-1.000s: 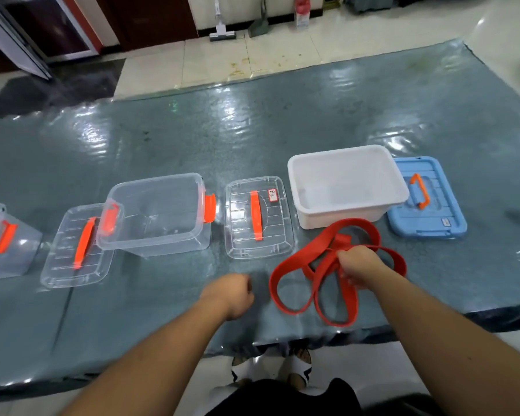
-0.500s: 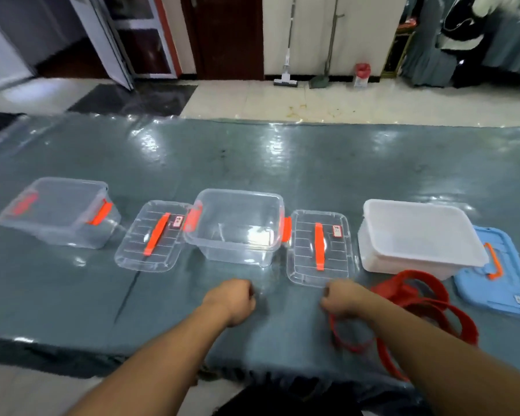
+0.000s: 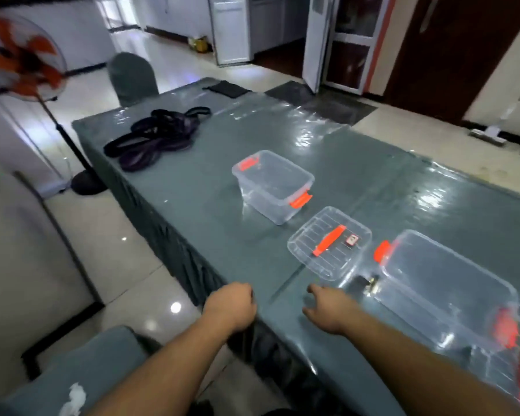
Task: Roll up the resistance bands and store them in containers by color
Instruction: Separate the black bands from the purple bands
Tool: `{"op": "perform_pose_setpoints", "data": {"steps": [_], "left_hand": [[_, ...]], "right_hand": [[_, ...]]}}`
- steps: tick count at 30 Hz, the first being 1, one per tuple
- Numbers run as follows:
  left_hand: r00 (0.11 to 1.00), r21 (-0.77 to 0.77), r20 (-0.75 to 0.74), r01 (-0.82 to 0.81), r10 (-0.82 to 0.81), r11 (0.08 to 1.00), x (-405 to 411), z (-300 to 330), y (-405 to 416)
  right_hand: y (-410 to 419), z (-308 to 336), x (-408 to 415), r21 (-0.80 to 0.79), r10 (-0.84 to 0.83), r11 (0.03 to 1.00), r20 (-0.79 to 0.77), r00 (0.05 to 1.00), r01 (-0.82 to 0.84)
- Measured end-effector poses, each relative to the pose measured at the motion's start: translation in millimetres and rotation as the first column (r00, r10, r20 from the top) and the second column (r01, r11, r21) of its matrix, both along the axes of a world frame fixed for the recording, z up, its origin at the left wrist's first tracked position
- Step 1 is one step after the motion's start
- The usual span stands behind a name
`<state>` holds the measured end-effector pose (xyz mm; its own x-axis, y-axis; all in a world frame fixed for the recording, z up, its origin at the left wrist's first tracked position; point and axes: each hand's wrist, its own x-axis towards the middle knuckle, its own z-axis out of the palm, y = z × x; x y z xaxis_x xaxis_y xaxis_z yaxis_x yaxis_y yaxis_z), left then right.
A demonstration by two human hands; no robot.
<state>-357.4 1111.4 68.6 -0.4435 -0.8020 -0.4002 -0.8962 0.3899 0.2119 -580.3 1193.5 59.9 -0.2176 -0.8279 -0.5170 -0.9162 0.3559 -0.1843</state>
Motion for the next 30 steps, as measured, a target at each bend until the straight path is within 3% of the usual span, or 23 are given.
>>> {"op": "perform_pose_setpoints", "data": {"steps": [6, 15, 21, 30], "left_hand": [[0.955, -0.079, 0.043, -0.289, 0.293, 0.954, 118.0, -6.2, -27.5], [0.801, -0.089, 0.028, -0.594, 0.598, 0.799, 233.9, -13.1, -75.5], [0.732, -0.127, 0.027, -0.673, 0.681, 0.729, 269.4, -1.7, -165.7], [0.716, -0.146, 0.030, -0.687, 0.697, 0.712, 298.3, 15.7, -299.7]], "right_hand": [[-101.6, 3.6, 102.1, -0.040, 0.249, 0.968, 0.021, 0.968, -0.248], [-236.2, -13.5, 226.1, 0.004, 0.514, 0.857, 0.043, 0.857, -0.515], [-347.5, -19.6, 267.9, 0.001, 0.583, 0.812, 0.062, 0.810, -0.584], [-481.9, -16.3, 300.9, -0.041, 0.567, 0.823, 0.113, 0.816, -0.567]]}}
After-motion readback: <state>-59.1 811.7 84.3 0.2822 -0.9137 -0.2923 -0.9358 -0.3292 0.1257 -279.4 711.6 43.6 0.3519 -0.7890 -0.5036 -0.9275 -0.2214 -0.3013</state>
